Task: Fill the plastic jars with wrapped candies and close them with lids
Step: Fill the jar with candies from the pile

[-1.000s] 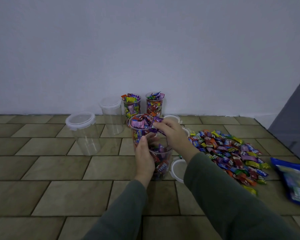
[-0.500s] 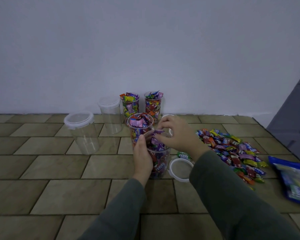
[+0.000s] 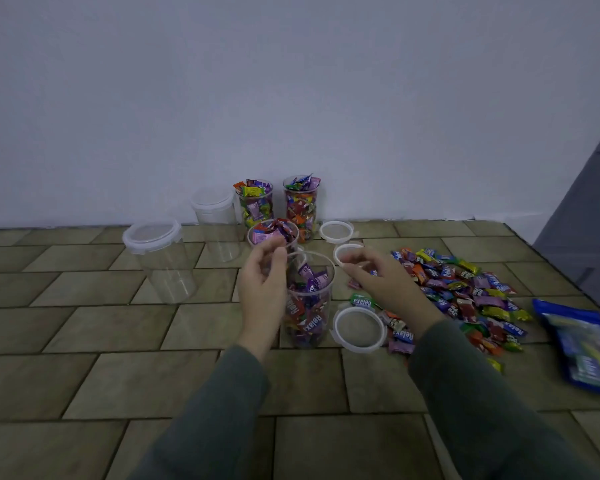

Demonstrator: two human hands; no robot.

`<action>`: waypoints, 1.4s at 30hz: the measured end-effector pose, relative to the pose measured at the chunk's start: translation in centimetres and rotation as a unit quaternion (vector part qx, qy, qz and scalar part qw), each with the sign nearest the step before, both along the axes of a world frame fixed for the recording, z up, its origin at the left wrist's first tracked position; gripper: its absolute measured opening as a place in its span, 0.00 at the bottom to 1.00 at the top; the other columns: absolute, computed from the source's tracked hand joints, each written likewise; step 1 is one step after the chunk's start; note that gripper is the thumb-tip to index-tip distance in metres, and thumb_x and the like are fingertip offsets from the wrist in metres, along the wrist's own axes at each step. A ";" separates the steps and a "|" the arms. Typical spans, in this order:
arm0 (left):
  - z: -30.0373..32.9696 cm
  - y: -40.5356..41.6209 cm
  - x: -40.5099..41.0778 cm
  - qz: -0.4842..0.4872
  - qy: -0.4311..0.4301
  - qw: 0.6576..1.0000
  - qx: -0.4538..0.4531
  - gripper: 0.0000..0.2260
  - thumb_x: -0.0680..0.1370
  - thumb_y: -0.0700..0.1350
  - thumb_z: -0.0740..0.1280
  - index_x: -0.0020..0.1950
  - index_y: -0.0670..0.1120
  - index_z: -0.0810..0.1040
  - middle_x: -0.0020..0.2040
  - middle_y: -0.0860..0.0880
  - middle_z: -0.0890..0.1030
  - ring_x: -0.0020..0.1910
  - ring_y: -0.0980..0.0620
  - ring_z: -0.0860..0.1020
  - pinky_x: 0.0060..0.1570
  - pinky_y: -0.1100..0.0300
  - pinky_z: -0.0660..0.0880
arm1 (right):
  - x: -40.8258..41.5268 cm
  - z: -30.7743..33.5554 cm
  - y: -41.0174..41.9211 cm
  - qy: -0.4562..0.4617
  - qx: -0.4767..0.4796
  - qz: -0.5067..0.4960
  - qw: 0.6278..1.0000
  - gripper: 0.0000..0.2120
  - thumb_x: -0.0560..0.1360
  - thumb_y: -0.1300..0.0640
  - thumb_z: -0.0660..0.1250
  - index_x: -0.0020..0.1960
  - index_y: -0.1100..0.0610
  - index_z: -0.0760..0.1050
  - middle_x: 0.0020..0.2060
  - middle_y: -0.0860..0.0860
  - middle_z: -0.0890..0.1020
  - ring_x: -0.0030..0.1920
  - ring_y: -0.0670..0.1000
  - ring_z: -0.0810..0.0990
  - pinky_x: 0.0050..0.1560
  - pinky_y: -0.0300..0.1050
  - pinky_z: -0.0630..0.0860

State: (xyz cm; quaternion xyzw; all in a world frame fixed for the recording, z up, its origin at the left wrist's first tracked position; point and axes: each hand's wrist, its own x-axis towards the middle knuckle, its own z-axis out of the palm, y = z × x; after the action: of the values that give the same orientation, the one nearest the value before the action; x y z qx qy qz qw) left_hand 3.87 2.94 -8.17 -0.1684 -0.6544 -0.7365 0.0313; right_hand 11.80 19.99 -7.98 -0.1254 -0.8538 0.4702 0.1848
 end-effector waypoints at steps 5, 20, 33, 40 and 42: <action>3.0 2.0 2.2 -0.001 0.209 0.971 -0.116 0.07 0.79 0.45 0.64 0.55 0.50 0.80 0.51 0.59 0.79 0.52 0.59 0.78 0.52 0.57 0.76 | 2.5 -1.1 1.3 -0.013 0.008 -0.025 1.000 0.04 0.78 0.54 0.66 0.52 0.49 0.78 0.48 0.42 0.78 0.47 0.44 0.76 0.43 0.34 0.72; -7.6 12.8 14.2 -0.255 0.240 0.789 -0.505 0.37 0.78 0.63 0.59 0.79 0.53 0.44 0.79 0.51 0.44 0.78 0.48 0.42 0.75 0.47 0.44 | 14.7 -8.2 8.1 -0.184 0.140 -0.235 0.944 0.14 0.80 0.50 0.58 0.65 0.47 0.70 0.64 0.49 0.69 0.66 0.49 0.66 0.66 0.48 0.65; -10.5 16.1 14.5 -0.190 0.212 0.758 -0.587 0.32 0.78 0.66 0.54 0.79 0.59 0.47 0.80 0.47 0.44 0.78 0.42 0.44 0.73 0.40 0.45 | 14.3 -10.7 12.7 -0.293 0.262 -0.188 0.900 0.32 0.77 0.33 0.52 0.77 0.40 0.48 0.78 0.52 0.49 0.77 0.58 0.44 0.73 0.64 0.46; -10.9 17.5 12.4 -0.084 0.274 0.763 -0.579 0.20 0.77 0.57 0.57 0.62 0.51 0.78 0.58 0.42 0.78 0.53 0.42 0.77 0.45 0.47 0.77 | 11.9 -11.1 14.0 -0.208 0.326 -0.154 0.909 0.26 0.79 0.40 0.56 0.75 0.46 0.61 0.72 0.54 0.64 0.69 0.57 0.63 0.68 0.51 0.64; -10.8 17.8 12.2 -0.073 0.281 0.767 -0.572 0.16 0.77 0.55 0.64 0.61 0.48 0.78 0.56 0.43 0.78 0.51 0.43 0.77 0.44 0.49 0.77 | 11.4 -10.8 14.5 -0.181 0.317 -0.132 0.922 0.23 0.80 0.44 0.58 0.74 0.47 0.63 0.67 0.53 0.68 0.65 0.53 0.68 0.62 0.45 0.69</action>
State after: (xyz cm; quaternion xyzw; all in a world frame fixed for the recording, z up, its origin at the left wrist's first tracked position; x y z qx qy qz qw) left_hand 16.04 20.76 -18.92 -0.4024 -0.9019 -0.1458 0.0579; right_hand 23.24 34.46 -18.82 -0.2547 -0.9528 0.1159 0.1179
